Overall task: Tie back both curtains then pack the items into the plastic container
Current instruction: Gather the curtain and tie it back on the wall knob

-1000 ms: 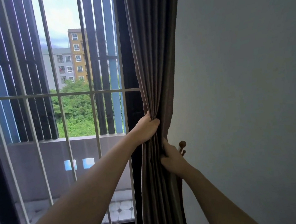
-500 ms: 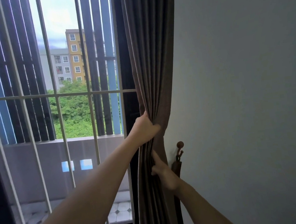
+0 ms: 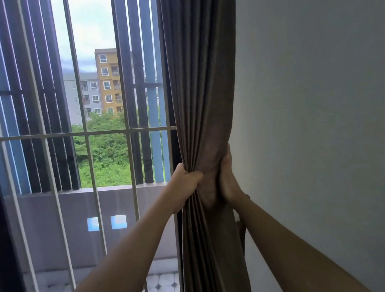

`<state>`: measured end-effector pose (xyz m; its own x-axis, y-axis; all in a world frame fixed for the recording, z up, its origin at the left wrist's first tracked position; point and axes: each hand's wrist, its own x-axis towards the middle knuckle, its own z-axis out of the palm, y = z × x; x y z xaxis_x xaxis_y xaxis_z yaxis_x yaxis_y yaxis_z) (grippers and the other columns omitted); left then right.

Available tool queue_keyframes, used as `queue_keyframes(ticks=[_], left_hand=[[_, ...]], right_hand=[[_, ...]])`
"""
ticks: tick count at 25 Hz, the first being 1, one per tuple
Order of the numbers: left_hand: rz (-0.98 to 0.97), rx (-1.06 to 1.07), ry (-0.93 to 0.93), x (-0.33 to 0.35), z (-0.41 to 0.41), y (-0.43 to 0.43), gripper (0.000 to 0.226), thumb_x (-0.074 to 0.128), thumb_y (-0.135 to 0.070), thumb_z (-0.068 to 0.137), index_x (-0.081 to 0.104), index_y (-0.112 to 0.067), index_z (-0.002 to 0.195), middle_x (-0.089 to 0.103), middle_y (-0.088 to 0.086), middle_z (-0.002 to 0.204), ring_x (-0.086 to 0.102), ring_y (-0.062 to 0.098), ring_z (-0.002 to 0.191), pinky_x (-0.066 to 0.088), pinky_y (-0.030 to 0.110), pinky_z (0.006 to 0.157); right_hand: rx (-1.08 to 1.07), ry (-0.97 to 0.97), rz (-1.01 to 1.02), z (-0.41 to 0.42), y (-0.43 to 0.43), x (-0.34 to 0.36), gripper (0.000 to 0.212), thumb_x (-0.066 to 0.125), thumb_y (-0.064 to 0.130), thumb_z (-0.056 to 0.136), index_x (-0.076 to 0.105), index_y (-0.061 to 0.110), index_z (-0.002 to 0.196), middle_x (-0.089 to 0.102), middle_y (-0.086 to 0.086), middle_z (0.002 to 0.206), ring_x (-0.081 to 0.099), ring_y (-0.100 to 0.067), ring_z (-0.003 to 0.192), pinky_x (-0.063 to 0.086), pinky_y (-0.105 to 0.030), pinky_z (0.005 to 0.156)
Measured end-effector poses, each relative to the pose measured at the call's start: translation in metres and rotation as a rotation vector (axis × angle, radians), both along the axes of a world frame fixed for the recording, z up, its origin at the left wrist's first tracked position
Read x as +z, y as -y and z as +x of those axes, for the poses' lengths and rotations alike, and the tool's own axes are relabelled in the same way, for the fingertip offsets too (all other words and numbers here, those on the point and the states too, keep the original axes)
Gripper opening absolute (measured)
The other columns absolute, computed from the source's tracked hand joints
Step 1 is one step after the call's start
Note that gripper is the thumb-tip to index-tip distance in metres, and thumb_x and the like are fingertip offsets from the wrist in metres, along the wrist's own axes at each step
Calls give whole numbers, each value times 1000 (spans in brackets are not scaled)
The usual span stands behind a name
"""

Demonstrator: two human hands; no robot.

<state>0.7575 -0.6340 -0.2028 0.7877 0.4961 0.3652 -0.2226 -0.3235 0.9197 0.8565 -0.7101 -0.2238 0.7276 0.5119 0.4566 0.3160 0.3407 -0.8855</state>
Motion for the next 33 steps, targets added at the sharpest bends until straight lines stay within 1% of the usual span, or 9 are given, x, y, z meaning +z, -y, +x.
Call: queue_keyframes(ticks=[3,6,11,15,23,27,30,32,33], left_hand=[[-143,15,-23,-1,-2,-9,44,49,1,59,50,3,103,53,12,84,55,28,81,47,36,68],[-200,25,-25,1,-2,-13,57,47,-3,49,49,1,106,53,14,89,54,30,86,46,39,73],[-110,22,-74,5,3,-13,32,47,-8,52,47,-4,84,48,11,79,50,26,78,41,36,69],[-103,25,-142,9,9,-4,51,47,-9,51,48,-3,102,52,11,87,53,29,86,45,38,73],[-3,21,-102,8,8,-1,17,40,6,74,51,-7,75,50,12,76,51,27,79,41,36,74],[138,62,-92,5,8,1,20,40,2,84,57,-7,89,56,5,80,57,24,83,46,31,66],[489,213,-231,4,13,-4,23,44,-18,88,52,-8,107,56,6,100,53,20,87,43,28,68],[668,279,-364,13,9,-2,25,49,-34,86,55,-12,96,57,7,97,56,19,81,48,28,65],[630,240,-386,19,5,1,24,55,-34,85,56,-11,92,58,8,93,59,19,77,51,28,59]], right_hand=[[90,-112,-92,10,-6,1,77,6,65,90,36,17,142,48,-3,137,45,-21,129,35,-36,110],[200,-138,-84,15,-6,3,74,7,60,93,46,12,134,57,-8,127,56,-21,115,43,-34,102],[174,-197,-34,22,1,2,72,11,62,93,51,15,129,60,-7,126,58,-18,113,42,-37,104],[187,-215,-33,26,13,5,59,12,59,94,59,26,107,65,-1,110,62,-13,100,49,-29,87],[213,-203,-87,33,17,4,69,11,61,93,53,17,125,64,1,108,61,-13,101,44,-34,97],[139,-175,-133,28,26,7,70,14,62,93,43,16,138,52,-8,137,53,-21,121,36,-43,110],[65,-73,-246,21,32,8,70,6,59,94,35,18,142,47,1,135,44,-21,129,29,-36,112],[22,-18,-266,16,37,7,70,2,57,94,36,18,142,47,4,129,44,-20,128,29,-32,108],[8,-21,-245,17,41,6,71,3,58,94,37,18,141,48,1,134,45,-21,128,30,-33,110]])
